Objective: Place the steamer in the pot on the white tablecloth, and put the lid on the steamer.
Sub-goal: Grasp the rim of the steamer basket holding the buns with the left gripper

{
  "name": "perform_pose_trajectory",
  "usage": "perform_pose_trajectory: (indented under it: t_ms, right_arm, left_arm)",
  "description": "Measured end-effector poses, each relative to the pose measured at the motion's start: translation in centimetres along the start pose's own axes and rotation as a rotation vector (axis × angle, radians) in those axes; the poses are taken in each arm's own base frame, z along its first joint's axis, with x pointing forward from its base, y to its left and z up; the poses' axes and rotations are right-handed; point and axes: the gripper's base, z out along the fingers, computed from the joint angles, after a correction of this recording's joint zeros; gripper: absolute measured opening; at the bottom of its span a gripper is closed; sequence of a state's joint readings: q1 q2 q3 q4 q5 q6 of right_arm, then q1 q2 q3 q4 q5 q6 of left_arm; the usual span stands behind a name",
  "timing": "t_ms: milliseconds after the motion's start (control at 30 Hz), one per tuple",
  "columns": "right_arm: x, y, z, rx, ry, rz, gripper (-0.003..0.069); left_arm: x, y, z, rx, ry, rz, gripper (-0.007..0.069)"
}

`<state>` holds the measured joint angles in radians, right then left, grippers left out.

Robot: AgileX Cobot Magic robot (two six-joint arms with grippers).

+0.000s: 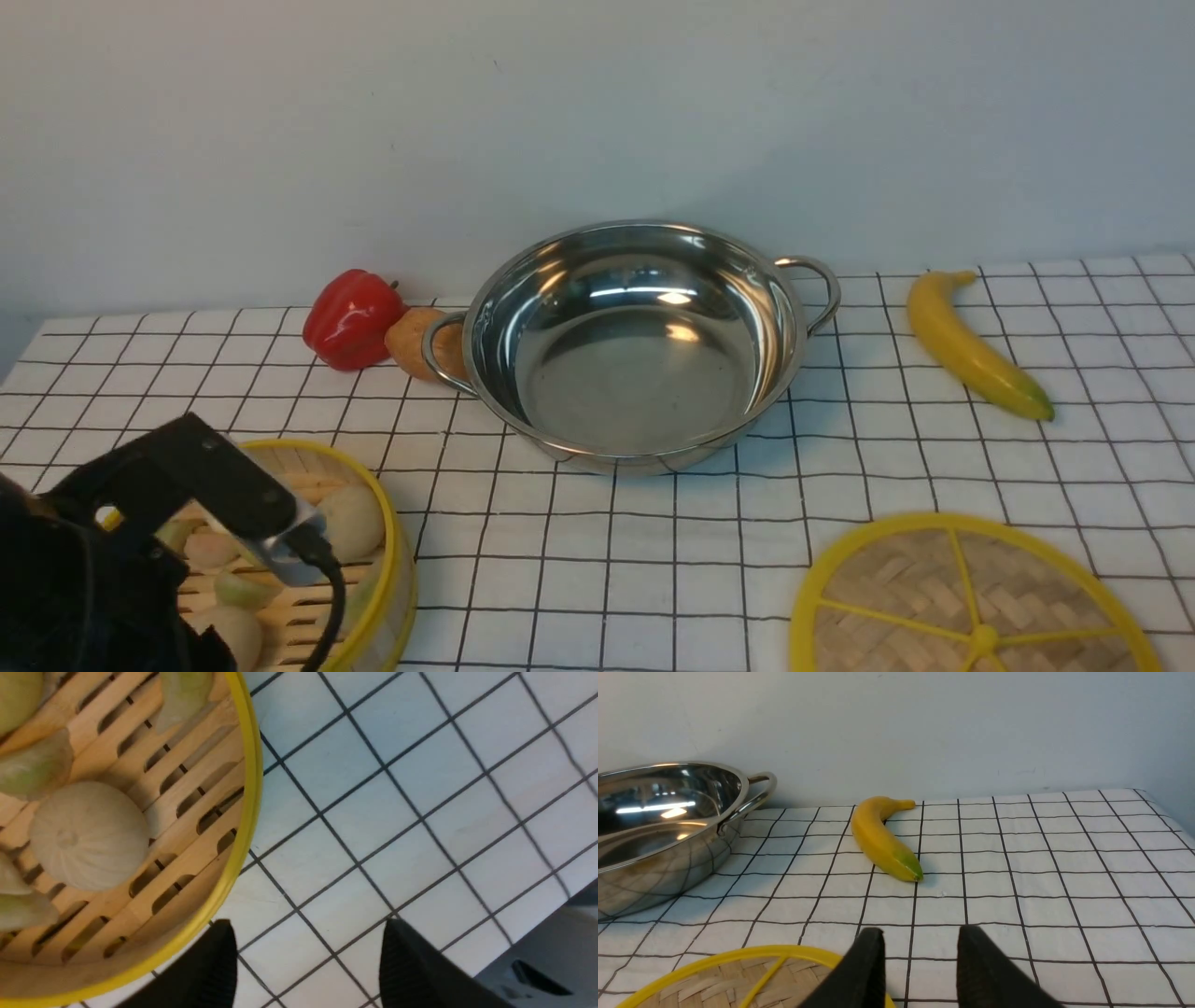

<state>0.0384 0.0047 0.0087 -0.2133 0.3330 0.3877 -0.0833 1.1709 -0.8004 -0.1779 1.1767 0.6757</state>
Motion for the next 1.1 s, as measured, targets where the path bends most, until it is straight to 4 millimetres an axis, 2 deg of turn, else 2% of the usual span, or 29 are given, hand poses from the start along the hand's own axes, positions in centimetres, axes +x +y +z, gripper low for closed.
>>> perform_pose_trajectory:
  t_ms: [167, 433, 767, 1100]
  right_arm:
    - [0.0, 0.0, 0.0, 0.000, 0.000, 0.000, 0.0240]
    - [0.0, 0.0, 0.0, 0.000, 0.000, 0.000, 0.0240]
    - [0.0, 0.0, 0.0, 0.000, 0.000, 0.000, 0.0240]
    - [0.0, 0.0, 0.0, 0.000, -0.001, 0.000, 0.0240]
  left_arm:
    - [-2.0, 0.8, 2.8, -0.005, 0.051, 0.079, 0.0343]
    - [-3.3, 2.1, 6.4, 0.022, 0.113, 0.079, 0.0334]
    - [-3.6, 2.9, 8.9, 0.046, 0.181, 0.089, 0.0334]
    - [-3.8, 3.3, 10.3, 0.056, 0.207, 0.087, 0.0333]
